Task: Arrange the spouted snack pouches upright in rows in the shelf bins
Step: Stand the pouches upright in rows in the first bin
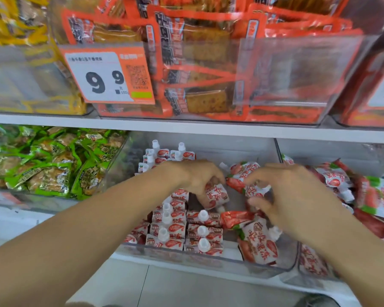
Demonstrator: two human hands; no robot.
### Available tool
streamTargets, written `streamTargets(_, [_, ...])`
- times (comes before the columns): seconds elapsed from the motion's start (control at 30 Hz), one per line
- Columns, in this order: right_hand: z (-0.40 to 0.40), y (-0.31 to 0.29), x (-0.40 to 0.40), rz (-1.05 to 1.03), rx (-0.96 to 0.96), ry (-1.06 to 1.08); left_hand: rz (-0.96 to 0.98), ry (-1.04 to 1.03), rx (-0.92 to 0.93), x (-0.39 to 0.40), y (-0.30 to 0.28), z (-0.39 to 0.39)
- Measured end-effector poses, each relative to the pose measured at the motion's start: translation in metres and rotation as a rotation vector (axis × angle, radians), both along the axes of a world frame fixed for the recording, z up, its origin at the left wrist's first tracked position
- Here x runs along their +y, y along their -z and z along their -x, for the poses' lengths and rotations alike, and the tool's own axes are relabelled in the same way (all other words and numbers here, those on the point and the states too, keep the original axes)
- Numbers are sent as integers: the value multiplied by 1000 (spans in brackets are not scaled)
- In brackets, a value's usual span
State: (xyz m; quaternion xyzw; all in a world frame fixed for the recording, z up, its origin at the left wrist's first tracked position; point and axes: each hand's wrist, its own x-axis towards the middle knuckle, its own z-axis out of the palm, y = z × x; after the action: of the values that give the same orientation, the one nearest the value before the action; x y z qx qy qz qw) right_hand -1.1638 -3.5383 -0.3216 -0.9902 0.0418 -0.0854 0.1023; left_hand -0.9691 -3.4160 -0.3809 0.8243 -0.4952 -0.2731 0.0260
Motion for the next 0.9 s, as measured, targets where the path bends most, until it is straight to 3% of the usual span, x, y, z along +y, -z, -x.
streamTargets(0.07, [-2,-1,-12,-57,-21,1,-13,15,-33,-2,4,-2])
streamTargets(0.17, [-9,2,-7,-93,168,-61,-37,52,-104,-5,5,3])
streamTargets(0.3, [-15,10,11,108,337,-122,28,19,-107,-6,1,7])
streamTargets(0.43, [-20,12,22,193,418,-94,75,-75,45,1,-21,4])
streamTargets(0.67, [-30,19,19,145,563,-123,-64,30,113,16,-37,29])
streamTargets(0.9, [-29,11,9,37,471,-115,8,-12,125,22,-27,28])
